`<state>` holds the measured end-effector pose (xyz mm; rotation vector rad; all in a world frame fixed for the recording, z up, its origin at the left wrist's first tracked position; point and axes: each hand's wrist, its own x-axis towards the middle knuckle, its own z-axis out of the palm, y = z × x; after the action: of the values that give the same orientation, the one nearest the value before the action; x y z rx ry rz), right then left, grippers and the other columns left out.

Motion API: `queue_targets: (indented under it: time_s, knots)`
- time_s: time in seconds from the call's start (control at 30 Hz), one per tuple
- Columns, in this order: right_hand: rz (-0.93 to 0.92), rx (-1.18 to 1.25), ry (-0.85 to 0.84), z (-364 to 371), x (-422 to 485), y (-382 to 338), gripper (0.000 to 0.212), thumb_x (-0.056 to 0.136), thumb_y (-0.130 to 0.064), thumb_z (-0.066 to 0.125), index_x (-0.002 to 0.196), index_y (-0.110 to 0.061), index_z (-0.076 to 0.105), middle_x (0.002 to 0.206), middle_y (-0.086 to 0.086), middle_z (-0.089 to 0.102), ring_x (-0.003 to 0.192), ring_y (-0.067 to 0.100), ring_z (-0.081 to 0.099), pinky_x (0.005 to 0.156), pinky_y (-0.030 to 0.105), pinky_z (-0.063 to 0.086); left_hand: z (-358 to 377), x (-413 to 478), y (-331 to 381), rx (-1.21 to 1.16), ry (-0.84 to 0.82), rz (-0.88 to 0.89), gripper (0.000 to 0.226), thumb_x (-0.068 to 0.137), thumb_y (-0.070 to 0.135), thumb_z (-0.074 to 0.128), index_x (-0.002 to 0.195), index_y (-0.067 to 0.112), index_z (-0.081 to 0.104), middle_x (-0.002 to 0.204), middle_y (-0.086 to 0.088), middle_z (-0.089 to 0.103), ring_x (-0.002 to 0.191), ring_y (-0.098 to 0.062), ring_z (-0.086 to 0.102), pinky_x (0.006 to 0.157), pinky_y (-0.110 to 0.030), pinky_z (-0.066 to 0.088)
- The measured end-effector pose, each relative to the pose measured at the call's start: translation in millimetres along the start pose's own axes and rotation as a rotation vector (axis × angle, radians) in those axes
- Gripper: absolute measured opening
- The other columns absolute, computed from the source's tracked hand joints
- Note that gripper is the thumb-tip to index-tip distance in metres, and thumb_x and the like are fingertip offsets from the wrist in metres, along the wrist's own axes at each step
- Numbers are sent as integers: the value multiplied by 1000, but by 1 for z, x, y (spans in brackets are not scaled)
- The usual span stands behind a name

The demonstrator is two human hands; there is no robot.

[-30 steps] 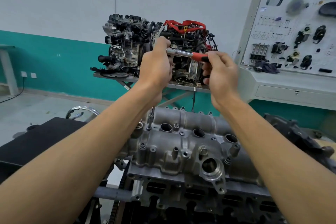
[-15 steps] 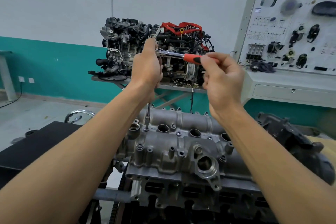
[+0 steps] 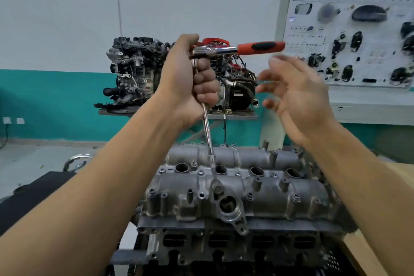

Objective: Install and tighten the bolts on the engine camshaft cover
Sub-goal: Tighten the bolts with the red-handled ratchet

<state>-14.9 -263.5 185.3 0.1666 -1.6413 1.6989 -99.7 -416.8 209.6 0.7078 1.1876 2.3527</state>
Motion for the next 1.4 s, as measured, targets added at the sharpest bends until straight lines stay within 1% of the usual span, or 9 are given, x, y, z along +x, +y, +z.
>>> queue_targets:
  time_s: [0.2, 0.4, 0.57, 0.7, 0.77, 0.87, 0.97, 1.23, 1.4]
  knots:
    - [265, -511, -312, -85, -110, 3, 31, 89, -56, 53, 97, -31, 70, 88, 1, 75, 71, 17, 70, 56, 25, 48, 61, 0, -66, -381, -15, -100, 44, 93, 41, 40, 54, 24, 30, 52, 9, 15, 40, -8, 11, 36, -20, 8]
    - [199, -751, 4, -169, -199, -3, 40, 93, -51, 47, 83, -14, 59, 54, -4, 60, 48, 7, 51, 51, 25, 43, 150, -12, -166, -423, -83, -384, 48, 93, 40, 41, 49, 23, 31, 47, 9, 18, 37, -8, 12, 35, -20, 7]
    - [330, -814, 227, -224, -260, -29, 37, 97, -39, 50, 78, -8, 57, 50, -2, 50, 47, 10, 41, 52, 35, 38, 220, -32, -246, -377, -89, -587, 48, 93, 36, 41, 48, 23, 32, 44, 9, 20, 33, -8, 12, 34, -16, 6]
    - [620, -1038, 112, -241, -315, -47, 25, 75, -74, 49, 72, -53, 61, 63, -27, 59, 65, -8, 56, 61, 10, 39, 253, -37, -289, -404, -11, -592, 42, 94, 36, 42, 55, 23, 30, 46, 9, 20, 35, -9, 13, 33, -17, 9]
    - [766, -1126, 87, -254, -333, -51, 42, 59, -93, 40, 72, -58, 59, 68, -32, 59, 74, -12, 58, 63, 9, 40, 257, -33, -304, -405, -55, -637, 45, 94, 38, 42, 53, 23, 31, 46, 9, 20, 35, -8, 14, 32, -18, 10]
    - [788, -1301, 249, -318, -335, -41, 41, 85, -65, 52, 79, -27, 65, 60, -17, 58, 56, 6, 52, 57, 27, 40, 254, -41, -332, -250, -243, -779, 53, 96, 44, 45, 48, 24, 35, 44, 10, 21, 33, -6, 16, 30, -16, 11]
    - [865, -1523, 292, -376, -313, -17, 30, 98, -48, 53, 87, -26, 70, 77, -11, 66, 72, 11, 60, 66, 34, 52, 247, -56, -362, -158, -280, -882, 54, 98, 48, 46, 51, 24, 36, 46, 9, 21, 35, -6, 17, 32, -15, 11]
    - [942, -1749, 127, -423, -282, 34, 27, 95, -47, 54, 86, -25, 66, 79, -6, 63, 73, 14, 62, 69, 35, 57, 199, -63, -404, -141, -181, -1020, 53, 97, 52, 51, 55, 22, 40, 48, 7, 23, 33, -6, 19, 34, -14, 12]
    - [964, -1740, 195, -429, -284, 24, 28, 91, -53, 60, 96, -26, 66, 91, -7, 61, 81, 15, 61, 66, 31, 52, 192, -61, -427, -79, -177, -1058, 54, 98, 55, 49, 58, 20, 40, 49, 6, 25, 33, -7, 21, 32, -13, 16]
